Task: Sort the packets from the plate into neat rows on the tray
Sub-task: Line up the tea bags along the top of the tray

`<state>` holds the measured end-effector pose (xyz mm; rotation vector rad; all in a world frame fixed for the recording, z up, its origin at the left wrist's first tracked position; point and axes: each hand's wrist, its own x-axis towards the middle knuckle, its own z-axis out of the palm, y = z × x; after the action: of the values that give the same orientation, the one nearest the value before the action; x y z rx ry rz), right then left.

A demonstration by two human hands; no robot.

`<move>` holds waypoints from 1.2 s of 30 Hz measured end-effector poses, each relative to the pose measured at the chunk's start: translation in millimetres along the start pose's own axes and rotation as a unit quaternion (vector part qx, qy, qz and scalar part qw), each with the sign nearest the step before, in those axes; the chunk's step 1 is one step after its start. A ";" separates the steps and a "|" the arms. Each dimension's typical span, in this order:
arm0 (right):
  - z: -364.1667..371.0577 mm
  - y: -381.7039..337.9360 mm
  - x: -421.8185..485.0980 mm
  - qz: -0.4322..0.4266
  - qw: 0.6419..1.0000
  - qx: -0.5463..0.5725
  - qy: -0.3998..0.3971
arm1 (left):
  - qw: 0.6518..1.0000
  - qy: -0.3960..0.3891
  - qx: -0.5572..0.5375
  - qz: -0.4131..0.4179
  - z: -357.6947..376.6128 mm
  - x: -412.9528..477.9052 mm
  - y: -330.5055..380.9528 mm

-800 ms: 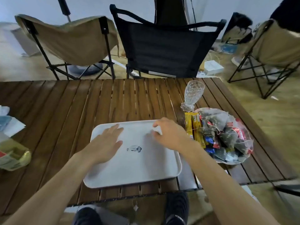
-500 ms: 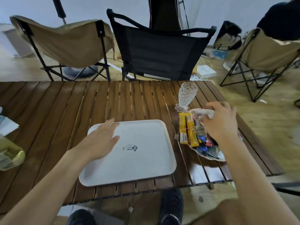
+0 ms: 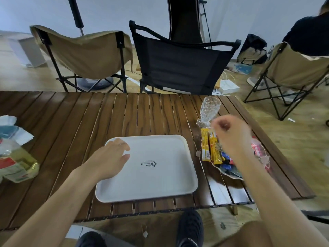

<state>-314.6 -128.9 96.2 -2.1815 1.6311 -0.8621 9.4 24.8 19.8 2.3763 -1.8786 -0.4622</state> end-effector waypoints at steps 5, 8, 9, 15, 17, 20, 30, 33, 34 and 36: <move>78.0 -26.6 -15.3 -0.033 0.987 -0.003 -0.157 | 1.000 -0.024 -0.009 -0.016 3.2 9.9 -2.8; 99.5 -28.8 -9.4 -0.022 0.984 -0.062 -0.164 | 1.000 -0.022 -0.007 -0.011 5.6 14.7 -4.2; 103.4 -28.6 -8.4 -0.025 0.982 -0.090 -0.163 | 1.000 -0.019 -0.007 -0.011 5.5 15.0 -4.7; 113.6 -26.9 -1.9 -0.072 0.971 -0.181 -0.141 | 1.000 -0.015 0.002 -0.012 3.9 17.3 -9.0; 117.5 -25.8 -2.6 -0.085 0.963 -0.192 -0.168 | 1.000 -0.018 0.006 -0.011 3.9 19.3 -8.9; 124.3 -18.2 -4.2 -0.080 0.954 -0.221 -0.189 | 1.000 -0.022 0.015 -0.004 5.2 22.9 -8.2; 123.5 -4.3 0.3 -0.059 0.951 -0.237 -0.190 | 1.000 -0.016 0.025 0.008 5.4 23.9 -7.4; 116.1 -5.4 3.0 -0.049 0.963 -0.198 -0.179 | 1.000 -0.008 0.019 0.014 4.6 22.6 -6.7; 111.5 -6.7 4.6 -0.048 0.967 -0.180 -0.173 | 1.000 -0.002 0.012 0.018 4.5 22.3 -7.3; 98.0 -11.8 6.7 -0.050 0.976 -0.143 -0.159 | 0.999 0.015 -0.002 0.029 4.9 21.8 -7.3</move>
<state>-244.4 -143.6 28.1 -2.4566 1.5725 -0.2878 19.3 6.3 9.2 2.3054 -1.9259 -0.4225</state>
